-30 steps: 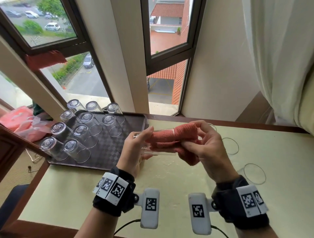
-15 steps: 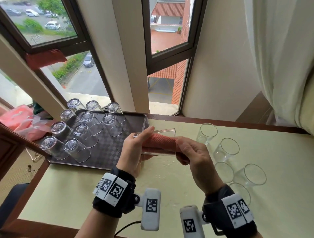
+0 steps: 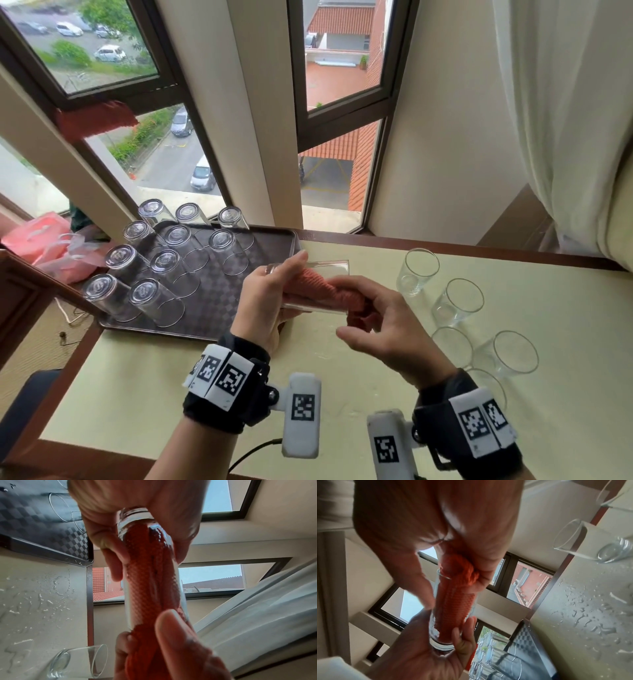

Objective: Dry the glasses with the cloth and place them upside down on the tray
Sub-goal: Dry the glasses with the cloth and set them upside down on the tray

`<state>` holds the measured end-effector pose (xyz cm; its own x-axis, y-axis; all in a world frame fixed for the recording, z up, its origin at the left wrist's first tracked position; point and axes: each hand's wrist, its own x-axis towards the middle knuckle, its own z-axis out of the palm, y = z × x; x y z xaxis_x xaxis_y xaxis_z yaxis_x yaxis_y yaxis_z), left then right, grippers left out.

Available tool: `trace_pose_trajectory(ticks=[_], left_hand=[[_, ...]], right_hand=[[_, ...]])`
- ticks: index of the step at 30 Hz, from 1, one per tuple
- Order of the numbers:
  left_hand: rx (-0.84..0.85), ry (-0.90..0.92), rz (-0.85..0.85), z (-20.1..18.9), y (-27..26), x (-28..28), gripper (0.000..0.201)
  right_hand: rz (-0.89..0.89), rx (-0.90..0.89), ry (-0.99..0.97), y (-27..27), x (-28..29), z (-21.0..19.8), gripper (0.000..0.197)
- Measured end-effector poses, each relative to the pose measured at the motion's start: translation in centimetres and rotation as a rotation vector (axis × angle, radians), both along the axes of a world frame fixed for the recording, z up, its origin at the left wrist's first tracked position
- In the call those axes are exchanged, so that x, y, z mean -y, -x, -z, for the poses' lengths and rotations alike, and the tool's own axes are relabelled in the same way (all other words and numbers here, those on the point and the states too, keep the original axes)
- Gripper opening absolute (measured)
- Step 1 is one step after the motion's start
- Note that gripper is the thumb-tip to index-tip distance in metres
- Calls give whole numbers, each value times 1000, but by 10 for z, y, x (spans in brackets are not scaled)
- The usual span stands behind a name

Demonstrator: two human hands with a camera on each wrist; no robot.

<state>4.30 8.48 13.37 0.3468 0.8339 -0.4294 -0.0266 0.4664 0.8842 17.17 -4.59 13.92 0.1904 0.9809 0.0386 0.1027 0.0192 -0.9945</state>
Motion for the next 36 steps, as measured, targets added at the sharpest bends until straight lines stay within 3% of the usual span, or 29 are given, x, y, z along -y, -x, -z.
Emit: trace_pose_trajectory(ticks=[3,9,11,13,15,17,20,24,28,30,32,36], left_hand=[[-9,8,-15,-1,-1,3,63],[36,14,60,-7,0,5,66],[65,50,116,-7,3,5,51],[90,95,170,-9,4,5,35],[97,104,177,-11,3,4,33],[73,58,147,-15,0,4,41],[68,-46,66,-13,-4,9,70],[54,-196,32,-4,-5,15,69],[111,-159,195,1,-2,12,62],[136,-69,332,-1,1,8,59],[152,-14,462,2,3,4,70],[187,-98,423,7,3,2,78]], right_hand=[[32,3,11,5,-4,-1,50],[106,-71,-35,4,-10,-5,49],[112,-102,-57,0,-14,-7,46],[135,1,-103,-4,-15,-8,42],[127,166,-100,-3,-16,-10,45],[94,138,-69,0,-17,-9,50],[68,-74,-43,1,-18,-11,47],[158,-256,31,1,-22,-7,49],[206,-424,20,-6,-21,-7,44],[210,-425,-5,-13,-19,-9,48],[190,-358,-3,-16,-18,-12,50],[117,-267,35,-19,-18,-11,44]])
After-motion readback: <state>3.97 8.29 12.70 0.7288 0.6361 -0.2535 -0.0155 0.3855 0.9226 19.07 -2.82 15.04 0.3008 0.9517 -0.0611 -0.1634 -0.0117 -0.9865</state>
